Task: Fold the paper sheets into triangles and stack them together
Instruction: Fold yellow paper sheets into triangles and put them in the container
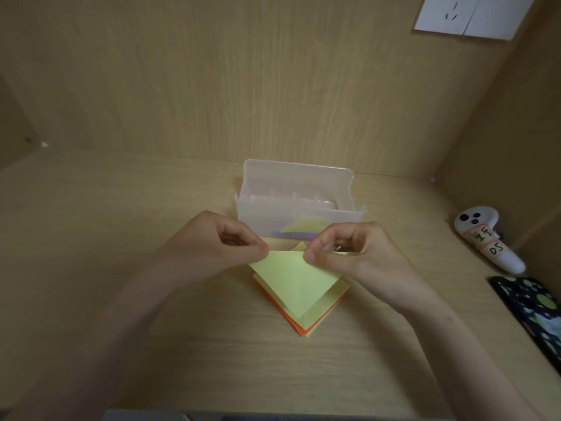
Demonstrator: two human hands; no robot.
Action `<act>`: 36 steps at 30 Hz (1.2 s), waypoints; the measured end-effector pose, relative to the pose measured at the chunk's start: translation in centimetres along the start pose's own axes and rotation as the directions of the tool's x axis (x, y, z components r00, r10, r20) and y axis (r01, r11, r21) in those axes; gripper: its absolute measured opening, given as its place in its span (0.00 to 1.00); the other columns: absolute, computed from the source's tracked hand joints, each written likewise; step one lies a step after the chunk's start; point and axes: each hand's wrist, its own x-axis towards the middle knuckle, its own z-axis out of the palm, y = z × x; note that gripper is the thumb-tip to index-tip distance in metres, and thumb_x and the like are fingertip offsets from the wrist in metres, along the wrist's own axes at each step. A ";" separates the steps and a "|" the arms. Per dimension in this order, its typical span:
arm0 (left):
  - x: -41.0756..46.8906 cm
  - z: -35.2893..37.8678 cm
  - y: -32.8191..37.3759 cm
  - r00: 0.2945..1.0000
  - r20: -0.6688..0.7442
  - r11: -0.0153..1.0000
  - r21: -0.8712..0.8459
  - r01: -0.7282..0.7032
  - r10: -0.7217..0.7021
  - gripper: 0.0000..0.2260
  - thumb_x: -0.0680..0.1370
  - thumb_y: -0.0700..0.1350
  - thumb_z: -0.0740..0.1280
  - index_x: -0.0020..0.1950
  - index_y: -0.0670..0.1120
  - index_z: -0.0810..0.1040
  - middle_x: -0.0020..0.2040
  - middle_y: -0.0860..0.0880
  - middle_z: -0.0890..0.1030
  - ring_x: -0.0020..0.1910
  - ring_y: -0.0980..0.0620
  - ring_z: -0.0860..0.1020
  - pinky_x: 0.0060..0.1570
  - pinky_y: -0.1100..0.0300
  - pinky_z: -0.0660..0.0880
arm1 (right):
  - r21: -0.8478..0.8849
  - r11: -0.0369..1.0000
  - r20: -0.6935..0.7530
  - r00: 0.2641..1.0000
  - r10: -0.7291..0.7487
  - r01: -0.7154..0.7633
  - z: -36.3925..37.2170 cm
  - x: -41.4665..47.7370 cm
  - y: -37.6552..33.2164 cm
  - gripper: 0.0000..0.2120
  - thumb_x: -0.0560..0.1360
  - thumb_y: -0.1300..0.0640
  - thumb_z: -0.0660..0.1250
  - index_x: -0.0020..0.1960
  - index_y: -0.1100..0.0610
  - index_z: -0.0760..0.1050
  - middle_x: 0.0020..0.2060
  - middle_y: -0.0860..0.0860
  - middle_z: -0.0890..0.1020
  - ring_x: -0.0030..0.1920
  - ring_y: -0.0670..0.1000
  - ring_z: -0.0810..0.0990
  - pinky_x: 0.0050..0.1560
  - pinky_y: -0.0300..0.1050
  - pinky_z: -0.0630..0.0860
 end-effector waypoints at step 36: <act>0.8 3.0 -1.4 0.993 0.111 0.901 -0.428 0.075 -0.030 0.08 0.75 0.36 0.66 0.53 0.43 0.79 0.44 0.48 0.85 0.39 0.56 0.83 0.35 0.67 0.76 | 0.113 0.977 -0.007 0.983 -0.184 0.183 -1.2 0.2 1.7 0.16 0.71 0.72 0.61 0.49 0.57 0.81 0.52 0.53 0.81 0.49 0.51 0.78 0.45 0.40 0.74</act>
